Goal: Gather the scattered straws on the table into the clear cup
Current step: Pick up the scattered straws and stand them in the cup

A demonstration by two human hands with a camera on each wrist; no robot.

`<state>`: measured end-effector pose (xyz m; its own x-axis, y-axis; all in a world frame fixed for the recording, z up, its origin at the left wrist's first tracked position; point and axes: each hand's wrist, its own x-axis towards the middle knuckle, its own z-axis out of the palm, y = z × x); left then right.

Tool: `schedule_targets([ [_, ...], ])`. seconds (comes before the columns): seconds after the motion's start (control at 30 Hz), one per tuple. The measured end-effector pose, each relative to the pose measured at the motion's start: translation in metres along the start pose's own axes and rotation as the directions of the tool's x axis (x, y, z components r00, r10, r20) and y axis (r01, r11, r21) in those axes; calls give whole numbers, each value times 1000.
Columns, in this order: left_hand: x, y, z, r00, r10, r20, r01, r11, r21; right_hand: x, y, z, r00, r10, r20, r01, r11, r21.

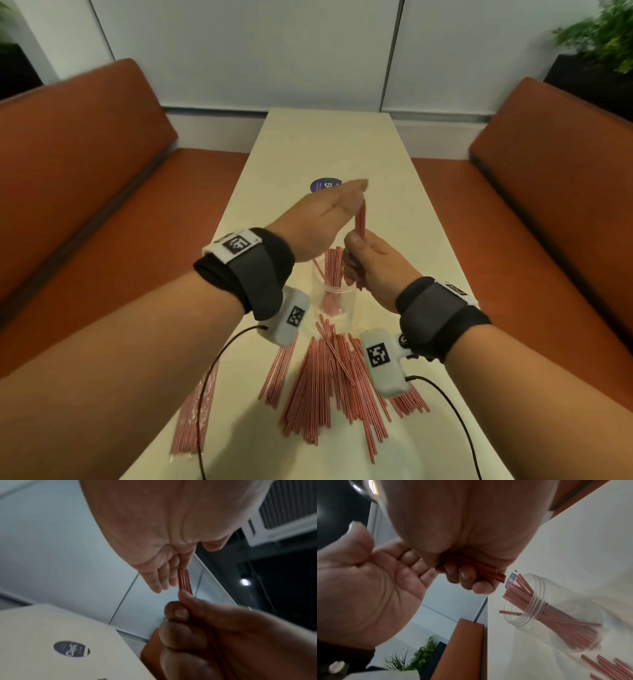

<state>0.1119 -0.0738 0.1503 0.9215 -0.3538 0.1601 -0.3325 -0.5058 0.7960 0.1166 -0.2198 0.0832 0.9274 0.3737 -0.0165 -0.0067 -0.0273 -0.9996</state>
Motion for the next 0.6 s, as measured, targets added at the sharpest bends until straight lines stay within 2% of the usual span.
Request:
schedule_targets([
  [0.07,2,3,-1,992,-5,128,-11,993,119,3,0,6,999,32,13,-31,999,-22],
  [0.1,3,0,0,989,-24,147,5,992,127,5,-1,7,999,44,12,-44,999,-9],
  [0.13,3,-6,2,992,-44,121,32,995,97,7,-1,8,999,53,4,-53,999,-6],
  [0.2,6,-28,3,991,-135,-26,134,991,-10,14,-1,7,997,62,-39,-64,997,-34],
  [0.23,8,-43,4,977,-199,-79,199,980,-6,19,1,6,996,58,-63,-60,998,-26],
  [0.27,8,-56,6,961,-263,-88,269,961,68,26,2,5,994,58,-88,-57,998,9],
  [0.33,4,-83,15,919,-393,-27,387,889,245,40,7,4,989,68,-128,-57,994,94],
  [0.4,-3,-101,28,877,-478,55,445,849,287,50,14,7,984,91,-154,-73,990,117],
  [0.5,-9,-118,44,852,-512,105,471,840,270,56,30,10,978,126,-164,-127,992,2],
  [0.6,-11,-124,54,868,-485,108,461,867,187,57,40,9,973,152,-171,-171,980,-100],
])
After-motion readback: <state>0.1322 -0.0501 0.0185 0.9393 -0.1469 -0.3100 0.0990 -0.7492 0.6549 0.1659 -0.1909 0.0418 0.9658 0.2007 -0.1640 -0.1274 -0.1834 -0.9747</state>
